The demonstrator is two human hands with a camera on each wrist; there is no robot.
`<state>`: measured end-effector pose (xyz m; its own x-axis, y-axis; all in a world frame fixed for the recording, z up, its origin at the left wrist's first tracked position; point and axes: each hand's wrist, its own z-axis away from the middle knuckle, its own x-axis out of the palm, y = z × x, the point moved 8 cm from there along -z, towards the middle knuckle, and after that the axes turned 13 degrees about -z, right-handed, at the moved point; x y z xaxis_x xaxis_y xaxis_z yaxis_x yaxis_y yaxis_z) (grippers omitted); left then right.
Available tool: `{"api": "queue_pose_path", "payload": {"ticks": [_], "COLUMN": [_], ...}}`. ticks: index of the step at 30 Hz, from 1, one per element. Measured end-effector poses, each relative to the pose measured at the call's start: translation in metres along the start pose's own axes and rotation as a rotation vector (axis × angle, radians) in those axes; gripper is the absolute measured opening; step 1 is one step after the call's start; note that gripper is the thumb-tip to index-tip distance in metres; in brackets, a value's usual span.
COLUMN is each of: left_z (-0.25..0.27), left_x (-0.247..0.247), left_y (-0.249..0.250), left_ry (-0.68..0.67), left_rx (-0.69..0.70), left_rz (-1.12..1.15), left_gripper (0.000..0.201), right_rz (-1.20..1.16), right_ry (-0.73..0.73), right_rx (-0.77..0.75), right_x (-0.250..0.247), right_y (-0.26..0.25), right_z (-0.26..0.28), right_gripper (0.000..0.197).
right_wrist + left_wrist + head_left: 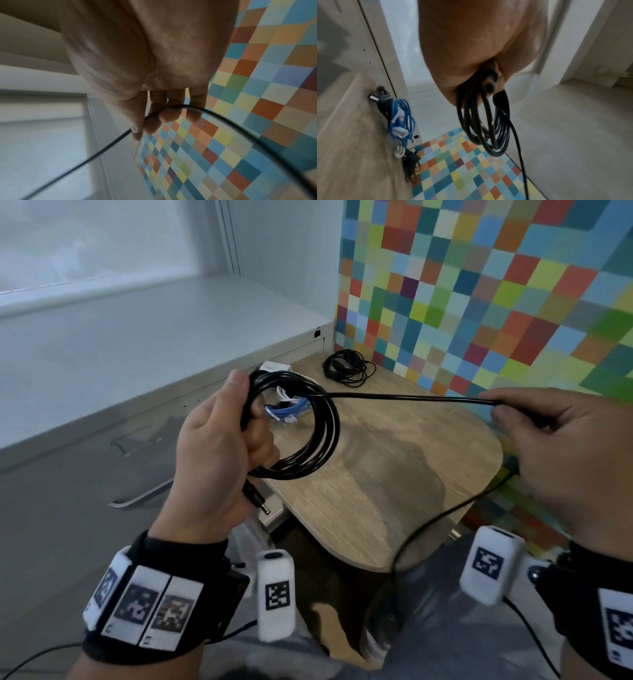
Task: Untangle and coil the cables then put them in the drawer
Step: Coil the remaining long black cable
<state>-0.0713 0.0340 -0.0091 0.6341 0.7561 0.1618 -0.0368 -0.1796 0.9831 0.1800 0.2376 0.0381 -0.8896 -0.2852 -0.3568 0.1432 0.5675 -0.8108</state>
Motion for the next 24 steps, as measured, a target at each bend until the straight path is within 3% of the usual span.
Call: {"api": "queue_pose_path", "payload": {"ticks": [6, 10, 16, 18, 21, 24], "left_z": [0.014, 0.023, 0.021, 0.021, 0.02, 0.017], "left_x": [0.034, 0.056, 0.053, 0.05, 0.049, 0.044], "left_y": [-0.004, -0.005, -0.007, -0.003, -0.001, -0.006], "left_ry": [-0.139, -0.184, -0.075, -0.06, -0.042, 0.021], "left_rx": [-0.102, -0.092, -0.009, 0.058, 0.116, 0.088], "left_rz": [0.262, 0.316, 0.141, 0.086, 0.013, 0.003], "left_gripper": [0.047, 0.047, 0.041, 0.039, 0.038, 0.04], "right_rz": [0.027, -0.326, -1.008, -1.056, -1.046, -1.114], "right_ry": [0.067, -0.139, -0.45, -0.491, -0.524, -0.6], "right_rx": [-0.045, 0.148, 0.449, 0.468, 0.375, 0.36], "right_x": [0.026, 0.073, 0.12, 0.12, 0.118, 0.119], "right_y": [0.003, -0.003, -0.012, -0.013, -0.016, -0.02], "right_z": [0.001, 0.016, 0.04, 0.042, 0.042, 0.046], "right_gripper": [0.02, 0.018, 0.041, 0.051, 0.055, 0.091]}}
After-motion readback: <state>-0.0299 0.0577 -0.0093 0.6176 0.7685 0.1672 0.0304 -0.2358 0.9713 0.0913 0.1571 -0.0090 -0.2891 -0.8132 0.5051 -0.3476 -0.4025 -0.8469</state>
